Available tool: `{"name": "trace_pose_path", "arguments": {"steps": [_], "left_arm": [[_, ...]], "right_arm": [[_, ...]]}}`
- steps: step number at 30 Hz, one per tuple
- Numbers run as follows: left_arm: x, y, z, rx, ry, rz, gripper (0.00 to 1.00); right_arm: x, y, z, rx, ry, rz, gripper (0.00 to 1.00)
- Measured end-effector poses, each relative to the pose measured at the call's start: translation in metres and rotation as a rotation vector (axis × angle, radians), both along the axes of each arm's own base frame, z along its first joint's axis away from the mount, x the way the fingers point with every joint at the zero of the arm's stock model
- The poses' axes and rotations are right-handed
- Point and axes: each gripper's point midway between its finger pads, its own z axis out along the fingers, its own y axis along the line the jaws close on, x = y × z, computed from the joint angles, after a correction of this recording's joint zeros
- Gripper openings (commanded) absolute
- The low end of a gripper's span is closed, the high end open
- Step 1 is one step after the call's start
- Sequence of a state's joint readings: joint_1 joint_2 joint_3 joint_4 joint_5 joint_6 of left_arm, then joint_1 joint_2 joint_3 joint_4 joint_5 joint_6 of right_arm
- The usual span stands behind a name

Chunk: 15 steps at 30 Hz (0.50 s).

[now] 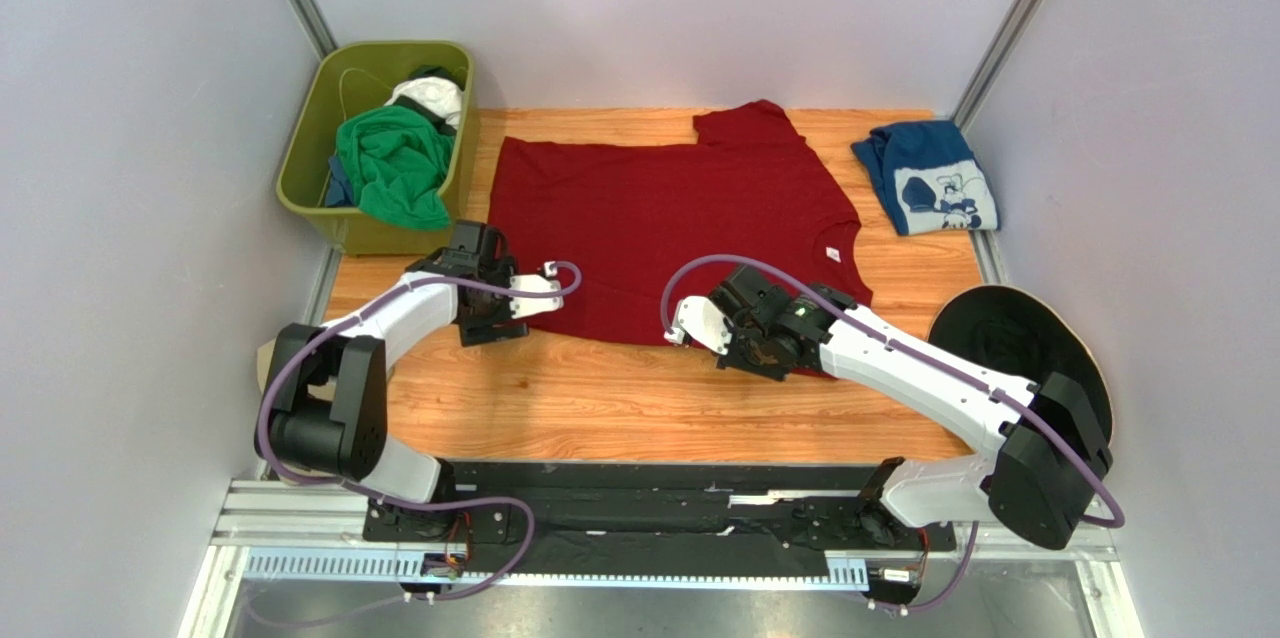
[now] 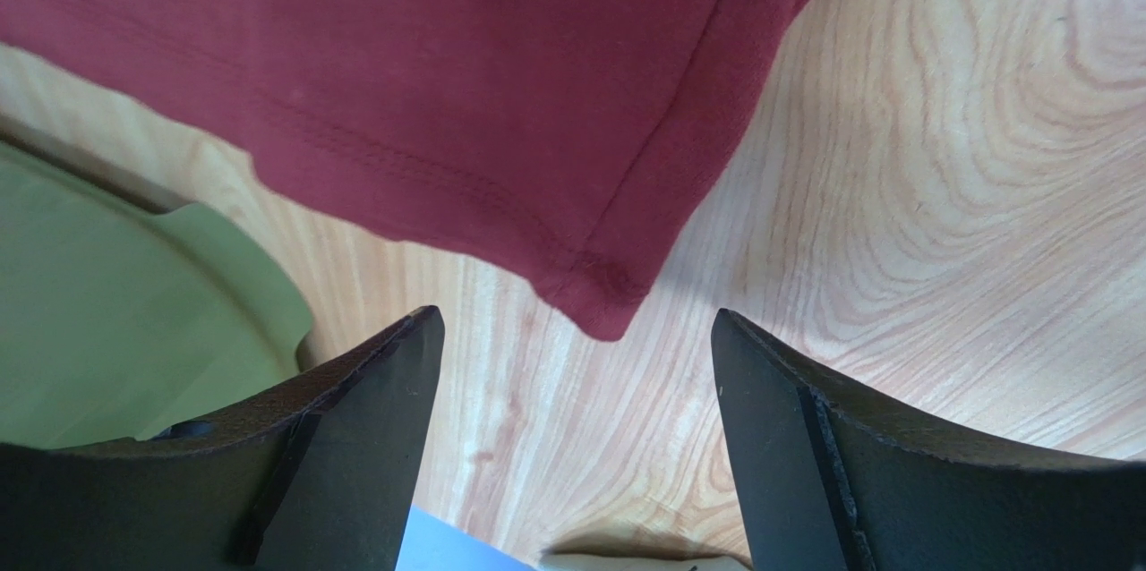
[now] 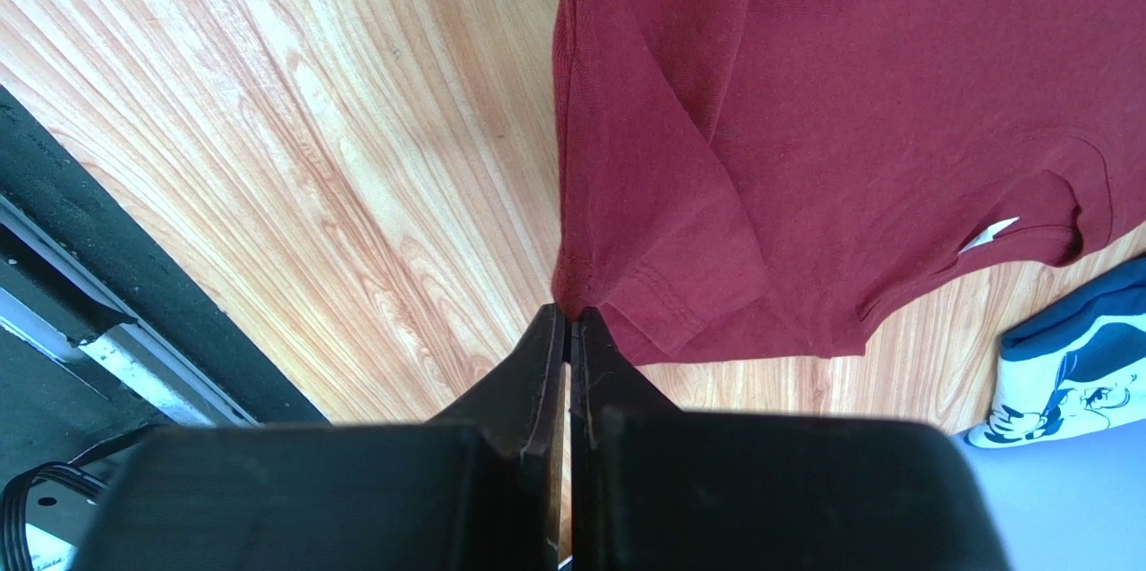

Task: Fold and stack the t-shirts
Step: Fold the tshirt

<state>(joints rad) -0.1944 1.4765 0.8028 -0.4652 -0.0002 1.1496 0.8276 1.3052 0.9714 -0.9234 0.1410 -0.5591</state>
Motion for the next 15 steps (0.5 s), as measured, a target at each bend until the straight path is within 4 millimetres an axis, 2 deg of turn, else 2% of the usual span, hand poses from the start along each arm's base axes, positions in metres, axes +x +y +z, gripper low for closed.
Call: {"name": "trace_pose_path", "arguments": {"steps": [5,8,12,15], "left_arm": [[0.004,0.004,-0.009,0.011,0.032,0.006,0.79],[0.01,0.007,-0.01,0.017,0.037,0.01,0.74],[0.017,0.009,-0.012,0.021,0.04,0.012,0.49],[0.018,0.009,-0.015,0.024,0.054,0.01,0.37]], "right_arm": [[0.0,0.0,-0.001,-0.002,0.002,0.0,0.0],[-0.001,-0.001,-0.002,-0.004,0.004,0.0,0.0],[-0.001,-0.001,-0.002,-0.004,0.003,0.0,0.0],[-0.001,-0.001,-0.003,-0.007,0.005,-0.001,0.0]]}}
